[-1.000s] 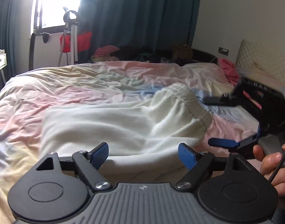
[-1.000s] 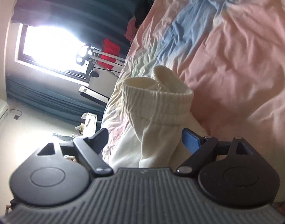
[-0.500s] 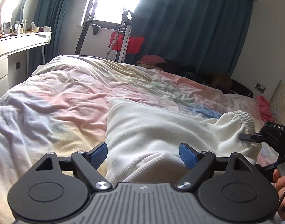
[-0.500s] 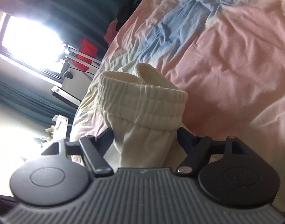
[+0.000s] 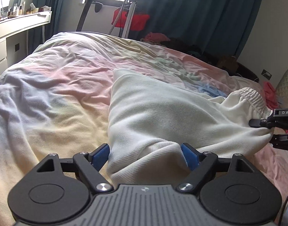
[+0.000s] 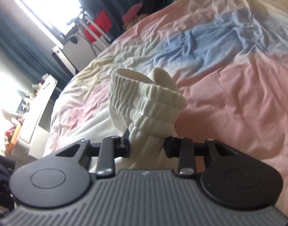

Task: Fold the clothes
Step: 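Grasp the folded bundle with the right tool while the left tool grasps its edge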

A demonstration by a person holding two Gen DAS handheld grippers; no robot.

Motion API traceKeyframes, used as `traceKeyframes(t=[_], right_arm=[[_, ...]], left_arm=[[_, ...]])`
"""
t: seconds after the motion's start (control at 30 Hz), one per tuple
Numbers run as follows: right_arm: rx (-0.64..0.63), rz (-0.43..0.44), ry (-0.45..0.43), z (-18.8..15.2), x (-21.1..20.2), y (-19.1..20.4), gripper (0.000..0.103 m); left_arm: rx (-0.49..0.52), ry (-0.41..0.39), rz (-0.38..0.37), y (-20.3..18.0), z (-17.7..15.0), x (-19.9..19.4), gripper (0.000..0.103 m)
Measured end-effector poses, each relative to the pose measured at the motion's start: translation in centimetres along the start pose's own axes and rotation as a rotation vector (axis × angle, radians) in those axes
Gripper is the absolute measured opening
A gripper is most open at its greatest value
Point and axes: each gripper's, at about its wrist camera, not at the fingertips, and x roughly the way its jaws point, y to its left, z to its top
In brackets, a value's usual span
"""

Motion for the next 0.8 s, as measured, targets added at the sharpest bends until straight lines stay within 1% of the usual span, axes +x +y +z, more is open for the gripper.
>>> traceKeyframes(t=[0.03, 0.07, 0.13, 0.17, 0.2, 0.23, 0.3, 0.33, 0.4, 0.5, 0.67, 0.73, 0.8], right_arm=[[0.044, 0.002, 0.01, -0.2, 0.1, -1.0, 0.042], [0.101, 0.006, 0.016, -0.4, 0.1, -1.9, 0.047], [0.226, 0.016, 0.028, -0.8, -0.1, -3.6, 0.06], [0.289, 0.02, 0.034, -1.0, -0.1, -4.5, 0.071], [0.338, 0.024, 0.023, -1.2, -0.4, -5.2, 0.075], [0.357, 0.034, 0.019, -1.3, -0.5, -5.6, 0.077], [0.378, 0.06, 0.02, -1.5, -0.4, -6.1, 0.081], [0.374, 0.061, 0.037, -1.5, -0.1, -6.1, 0.084], [0.355, 0.063, 0.093, -1.5, 1.1, -5.9, 0.085], [0.35, 0.093, 0.191, -1.8, 3.4, -5.8, 0.086], [0.353, 0.115, 0.209, -1.8, 5.1, -5.3, 0.09], [0.341, 0.12, 0.204, -1.8, 5.2, -4.9, 0.091], [0.313, 0.148, 0.187, -1.6, 4.7, -4.4, 0.091]], left_arm=[[0.005, -0.001, 0.002, -0.1, -0.1, -0.1, 0.084], [0.008, 0.0, 0.005, -0.1, -0.1, -0.1, 0.084], [0.014, 0.003, 0.012, -0.2, -0.3, 0.0, 0.085], [0.014, 0.005, 0.01, -0.2, -0.4, 0.1, 0.086], [0.014, 0.006, 0.01, -0.2, -0.4, 0.2, 0.086], [0.014, 0.006, 0.014, -0.2, -0.4, 0.2, 0.086], [0.013, 0.006, 0.02, -0.3, -0.4, 0.4, 0.086], [0.009, 0.007, 0.019, -0.2, -0.4, 0.4, 0.086], [0.001, 0.007, 0.019, 0.0, -0.4, 0.4, 0.087], [-0.036, 0.018, 0.009, 0.5, -0.3, 0.5, 0.088], [-0.109, 0.035, -0.023, 1.3, 0.1, 0.6, 0.089], [-0.162, 0.041, -0.053, 2.0, 0.3, 0.4, 0.089], [-0.24, 0.035, -0.095, 3.0, 0.4, 0.1, 0.09]])
